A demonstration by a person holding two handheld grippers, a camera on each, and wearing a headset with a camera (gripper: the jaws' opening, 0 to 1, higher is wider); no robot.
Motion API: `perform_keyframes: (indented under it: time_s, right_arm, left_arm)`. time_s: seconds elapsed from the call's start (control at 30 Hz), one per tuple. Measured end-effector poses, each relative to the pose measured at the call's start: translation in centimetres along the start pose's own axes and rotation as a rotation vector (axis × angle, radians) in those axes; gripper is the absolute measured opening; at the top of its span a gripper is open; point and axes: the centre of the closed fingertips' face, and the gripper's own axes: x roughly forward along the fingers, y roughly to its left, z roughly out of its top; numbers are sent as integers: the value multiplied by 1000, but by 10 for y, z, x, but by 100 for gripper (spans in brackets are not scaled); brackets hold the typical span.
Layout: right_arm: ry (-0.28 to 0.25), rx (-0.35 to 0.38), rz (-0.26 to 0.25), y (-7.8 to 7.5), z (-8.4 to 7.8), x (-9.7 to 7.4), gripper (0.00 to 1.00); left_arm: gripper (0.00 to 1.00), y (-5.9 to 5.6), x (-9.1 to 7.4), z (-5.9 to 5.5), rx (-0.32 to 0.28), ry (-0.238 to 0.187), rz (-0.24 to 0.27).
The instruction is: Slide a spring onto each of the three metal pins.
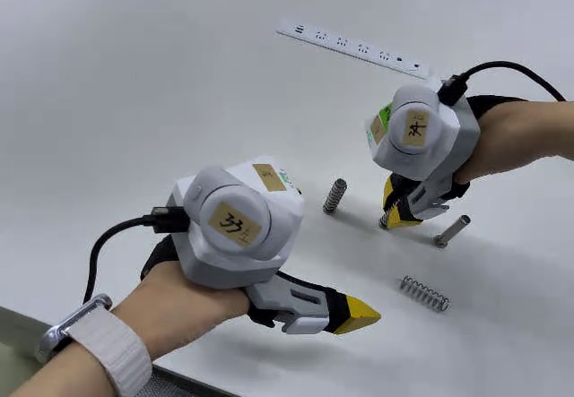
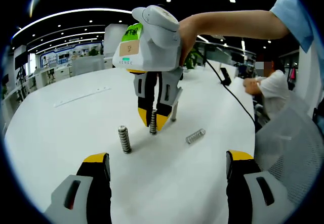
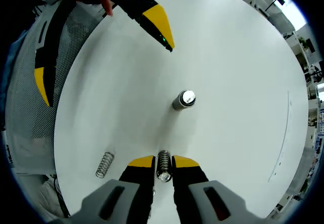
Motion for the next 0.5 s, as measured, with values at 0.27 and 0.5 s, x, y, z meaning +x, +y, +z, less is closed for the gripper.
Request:
perform_keyframes:
  time_s: [0.27,0.5]
  right_arm:
    - [-47,9,6,3,2,-3,42]
    - [-100,8,-34,0,0,-5,75]
  left_arm:
    - [97,-2,0,0,1,2,-4]
    - [97,-3,0,-1,1,4,-6]
